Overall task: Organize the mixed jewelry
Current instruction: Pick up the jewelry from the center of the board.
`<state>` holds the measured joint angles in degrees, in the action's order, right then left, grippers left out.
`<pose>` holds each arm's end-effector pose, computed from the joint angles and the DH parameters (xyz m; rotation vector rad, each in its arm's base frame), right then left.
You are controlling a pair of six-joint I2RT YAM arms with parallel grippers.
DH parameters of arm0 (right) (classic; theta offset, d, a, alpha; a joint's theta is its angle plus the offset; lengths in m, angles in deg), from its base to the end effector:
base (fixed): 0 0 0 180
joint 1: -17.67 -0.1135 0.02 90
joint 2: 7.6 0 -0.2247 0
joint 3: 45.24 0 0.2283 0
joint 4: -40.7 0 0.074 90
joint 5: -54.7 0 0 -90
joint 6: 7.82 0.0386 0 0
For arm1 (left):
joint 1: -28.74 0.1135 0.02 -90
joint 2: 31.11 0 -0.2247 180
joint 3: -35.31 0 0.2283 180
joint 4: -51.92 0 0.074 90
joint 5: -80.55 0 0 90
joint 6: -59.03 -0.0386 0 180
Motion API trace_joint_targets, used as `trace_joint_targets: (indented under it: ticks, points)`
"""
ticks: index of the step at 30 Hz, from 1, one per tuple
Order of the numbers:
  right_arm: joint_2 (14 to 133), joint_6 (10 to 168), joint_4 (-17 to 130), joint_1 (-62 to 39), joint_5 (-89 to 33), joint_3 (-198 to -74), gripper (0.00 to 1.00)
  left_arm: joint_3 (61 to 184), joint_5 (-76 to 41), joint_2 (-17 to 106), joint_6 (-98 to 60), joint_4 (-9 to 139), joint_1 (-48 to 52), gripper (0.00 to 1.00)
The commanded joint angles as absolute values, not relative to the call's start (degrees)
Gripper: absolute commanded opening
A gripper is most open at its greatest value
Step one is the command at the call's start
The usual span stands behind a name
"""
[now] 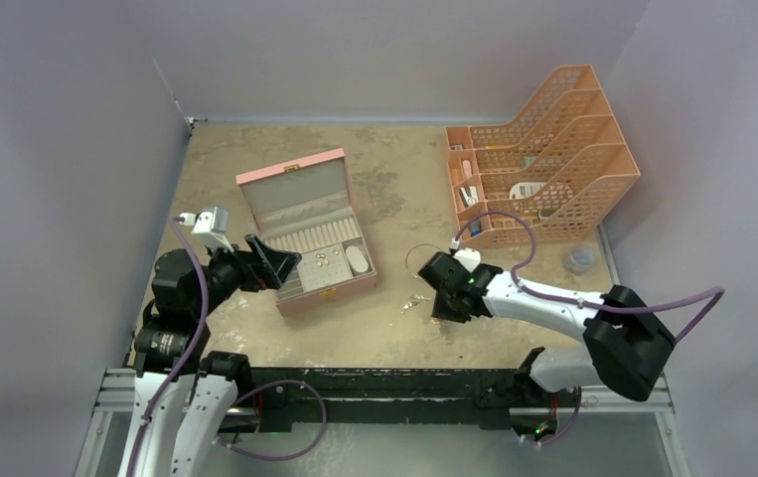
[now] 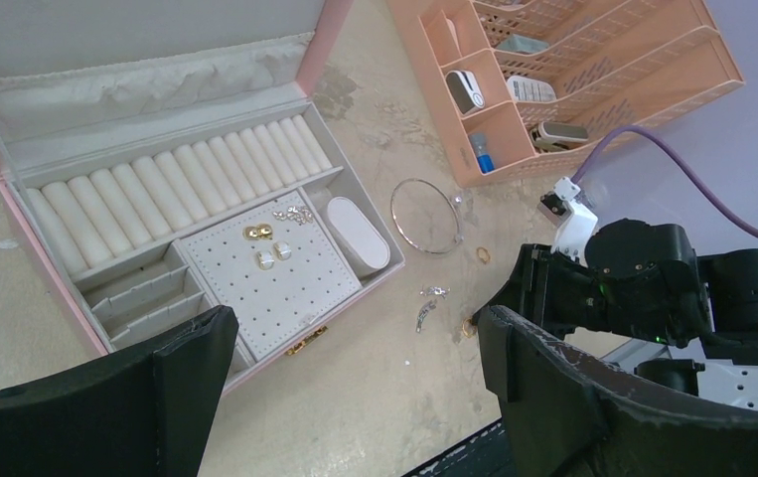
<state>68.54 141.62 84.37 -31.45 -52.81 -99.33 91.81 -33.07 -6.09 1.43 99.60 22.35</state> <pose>0.1550 0.1613 0.1449 0.3247 2.6229 0.2238 0.1137 -0.0283 0.2972 -0.1364 1.9113 -0.8453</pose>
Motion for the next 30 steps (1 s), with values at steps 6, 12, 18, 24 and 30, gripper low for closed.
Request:
trace_joint_targets:
  ticks: [6,12,18,24,30]
  points:
    - [71.1,142.2,84.6,-32.0,-53.8,-99.4,0.27,91.2,-32.5,-6.0,2.1,97.2,22.7,0.92]
    - [72.4,142.4,84.1,-32.0,-56.1,-99.8,0.24,91.2,-32.5,-5.7,1.9,97.1,22.7,0.92]
    - [73.3,142.2,83.5,-32.0,-57.2,-99.8,0.19,91.3,-33.4,-6.0,1.8,97.3,22.8,0.92]
    - [72.7,141.9,81.9,-32.0,-56.8,-99.8,0.07,91.6,-39.5,-4.5,0.7,96.7,22.7,0.92]
    - [68.0,142.4,79.3,-32.1,-57.2,-99.1,0.05,91.8,-44.0,-1.2,1.2,96.8,22.7,0.91]
